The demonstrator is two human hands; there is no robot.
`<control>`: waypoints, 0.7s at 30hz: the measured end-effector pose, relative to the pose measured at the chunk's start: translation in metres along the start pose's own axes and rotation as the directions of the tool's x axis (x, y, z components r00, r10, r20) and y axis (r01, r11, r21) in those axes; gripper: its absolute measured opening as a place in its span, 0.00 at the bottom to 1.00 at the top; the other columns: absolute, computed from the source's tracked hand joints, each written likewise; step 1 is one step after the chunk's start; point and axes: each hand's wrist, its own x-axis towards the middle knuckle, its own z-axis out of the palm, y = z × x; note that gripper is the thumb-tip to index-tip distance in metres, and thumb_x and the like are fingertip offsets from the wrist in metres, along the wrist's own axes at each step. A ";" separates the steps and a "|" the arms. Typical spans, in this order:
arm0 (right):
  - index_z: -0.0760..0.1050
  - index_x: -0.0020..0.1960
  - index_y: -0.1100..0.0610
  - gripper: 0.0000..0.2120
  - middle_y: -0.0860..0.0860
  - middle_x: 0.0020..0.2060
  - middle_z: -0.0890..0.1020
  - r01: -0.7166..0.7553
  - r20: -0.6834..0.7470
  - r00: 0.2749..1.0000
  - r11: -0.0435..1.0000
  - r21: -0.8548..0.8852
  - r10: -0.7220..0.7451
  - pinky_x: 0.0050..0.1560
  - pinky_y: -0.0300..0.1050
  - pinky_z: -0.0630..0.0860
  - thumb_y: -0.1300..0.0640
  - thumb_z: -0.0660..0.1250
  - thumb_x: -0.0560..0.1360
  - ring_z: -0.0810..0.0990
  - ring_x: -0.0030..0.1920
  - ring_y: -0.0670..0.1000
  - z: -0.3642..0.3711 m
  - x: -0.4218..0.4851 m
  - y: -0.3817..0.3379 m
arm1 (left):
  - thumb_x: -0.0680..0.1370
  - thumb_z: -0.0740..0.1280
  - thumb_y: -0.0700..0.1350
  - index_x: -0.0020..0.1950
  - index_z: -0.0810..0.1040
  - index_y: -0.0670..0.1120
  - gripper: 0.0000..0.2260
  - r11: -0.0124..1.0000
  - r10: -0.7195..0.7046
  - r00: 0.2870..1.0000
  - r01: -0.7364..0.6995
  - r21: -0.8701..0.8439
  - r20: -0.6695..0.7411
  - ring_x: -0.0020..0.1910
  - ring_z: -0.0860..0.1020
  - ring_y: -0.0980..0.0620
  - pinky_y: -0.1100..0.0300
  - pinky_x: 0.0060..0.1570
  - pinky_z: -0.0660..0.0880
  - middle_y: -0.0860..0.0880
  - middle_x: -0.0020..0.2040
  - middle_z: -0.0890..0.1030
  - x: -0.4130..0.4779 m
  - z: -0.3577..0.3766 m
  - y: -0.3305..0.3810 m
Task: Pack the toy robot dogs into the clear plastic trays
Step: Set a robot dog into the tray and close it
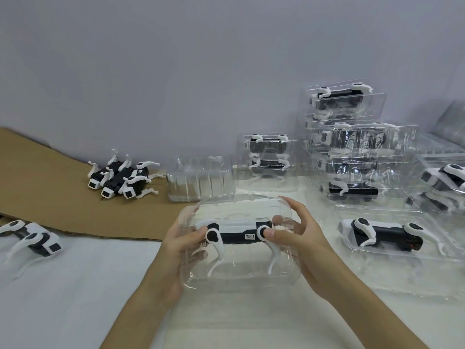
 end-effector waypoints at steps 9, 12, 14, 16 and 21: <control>0.73 0.63 0.42 0.37 0.49 0.53 0.78 -0.016 -0.141 0.990 0.982 -0.190 -0.012 0.45 0.46 0.77 0.46 0.82 0.57 0.83 0.47 0.52 0.000 0.000 -0.001 | 0.67 0.74 0.56 0.59 0.81 0.57 0.20 0.990 -0.016 0.989 0.036 0.135 -0.148 0.39 0.72 0.55 0.61 0.36 0.68 0.52 0.45 0.78 0.006 -0.005 -0.010; 0.71 0.62 0.41 0.29 0.46 0.60 0.77 -0.079 -0.223 0.975 0.958 -0.275 0.016 0.55 0.47 0.78 0.42 0.79 0.66 0.82 0.55 0.50 -0.004 0.004 0.005 | 0.69 0.76 0.57 0.65 0.78 0.56 0.25 0.989 -0.031 0.986 0.053 0.139 -0.161 0.50 0.82 0.56 0.61 0.42 0.74 0.54 0.56 0.84 0.008 -0.006 -0.012; 0.68 0.68 0.43 0.27 0.43 0.66 0.72 -0.095 -0.263 0.965 0.932 -0.351 -0.001 0.63 0.48 0.73 0.44 0.74 0.73 0.77 0.62 0.48 -0.006 0.007 0.009 | 0.74 0.72 0.54 0.66 0.77 0.59 0.20 0.988 -0.020 0.985 0.046 0.149 -0.170 0.56 0.82 0.60 0.60 0.50 0.76 0.59 0.59 0.83 0.008 -0.008 -0.012; 0.66 0.72 0.44 0.28 0.41 0.69 0.68 -0.069 -0.281 0.958 0.896 -0.438 -0.063 0.65 0.46 0.67 0.45 0.72 0.75 0.70 0.65 0.43 -0.009 0.009 0.010 | 0.77 0.70 0.50 0.65 0.78 0.58 0.16 0.987 -0.013 0.986 0.039 0.157 -0.167 0.58 0.82 0.58 0.58 0.53 0.76 0.58 0.59 0.84 0.009 -0.011 -0.010; 0.65 0.69 0.41 0.27 0.38 0.67 0.70 0.064 -0.198 0.955 0.805 -0.590 -0.222 0.63 0.40 0.65 0.46 0.73 0.74 0.67 0.68 0.40 -0.005 0.003 0.007 | 0.76 0.74 0.46 0.55 0.84 0.57 0.10 0.961 0.045 0.983 0.006 0.277 -0.178 0.55 0.82 0.58 0.53 0.55 0.79 0.57 0.56 0.84 0.009 -0.010 -0.010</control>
